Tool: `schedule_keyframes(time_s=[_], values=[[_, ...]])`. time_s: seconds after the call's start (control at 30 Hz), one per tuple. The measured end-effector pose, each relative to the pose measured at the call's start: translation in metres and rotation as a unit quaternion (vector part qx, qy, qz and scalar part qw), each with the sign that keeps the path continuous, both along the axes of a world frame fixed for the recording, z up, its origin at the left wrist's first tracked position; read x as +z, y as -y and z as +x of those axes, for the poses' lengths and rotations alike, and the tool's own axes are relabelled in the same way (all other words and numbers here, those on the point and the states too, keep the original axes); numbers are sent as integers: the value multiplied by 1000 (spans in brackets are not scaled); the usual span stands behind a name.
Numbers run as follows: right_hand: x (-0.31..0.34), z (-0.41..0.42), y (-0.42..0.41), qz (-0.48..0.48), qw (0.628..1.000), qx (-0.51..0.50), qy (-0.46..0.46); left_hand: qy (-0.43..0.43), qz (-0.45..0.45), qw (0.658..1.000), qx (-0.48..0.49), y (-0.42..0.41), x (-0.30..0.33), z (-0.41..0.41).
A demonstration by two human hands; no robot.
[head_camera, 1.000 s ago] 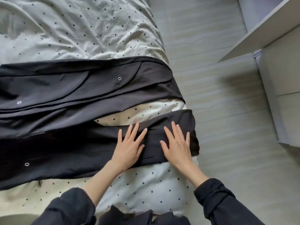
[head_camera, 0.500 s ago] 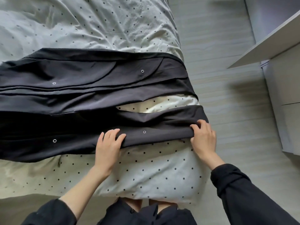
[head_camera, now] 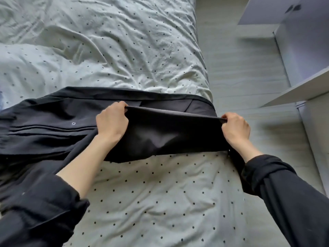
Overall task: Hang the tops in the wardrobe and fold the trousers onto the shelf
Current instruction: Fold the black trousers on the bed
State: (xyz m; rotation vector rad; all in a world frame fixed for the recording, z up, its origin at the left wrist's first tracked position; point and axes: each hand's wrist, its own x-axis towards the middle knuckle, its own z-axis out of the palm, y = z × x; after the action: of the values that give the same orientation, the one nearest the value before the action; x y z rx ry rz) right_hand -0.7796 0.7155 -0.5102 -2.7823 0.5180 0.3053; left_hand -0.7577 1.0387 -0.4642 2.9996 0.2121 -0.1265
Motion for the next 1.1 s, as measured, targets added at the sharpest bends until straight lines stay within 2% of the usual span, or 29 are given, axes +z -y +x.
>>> schedule_keyframes(time_s=[0.23,0.33,0.47,0.63,0.73,0.87,0.97,1.03,1.1], values=[[-41,69,9,0,997,-36,-71,-66,6,998,-2,-11,-25,60],[-60,94,4,29,993,-56,-95,-98,-5,995,20,-13,-40,76],[-75,110,-1,91,986,-106,-95,-109,1,993,39,-13,-50,77],[-85,111,10,110,985,-98,-91,-116,24,992,40,-11,-55,80],[-83,103,26,83,992,-72,-56,-125,23,991,46,-10,-54,82],[-69,97,43,-32,999,-14,-15,-132,30,990,37,-7,-52,82],[-64,103,46,-111,993,38,-24,-135,30,990,34,-7,-49,82],[-66,109,43,-112,990,49,-73,-131,38,990,24,-8,-50,82],[-68,109,30,-41,990,24,-130,-122,46,991,11,-9,-49,80]])
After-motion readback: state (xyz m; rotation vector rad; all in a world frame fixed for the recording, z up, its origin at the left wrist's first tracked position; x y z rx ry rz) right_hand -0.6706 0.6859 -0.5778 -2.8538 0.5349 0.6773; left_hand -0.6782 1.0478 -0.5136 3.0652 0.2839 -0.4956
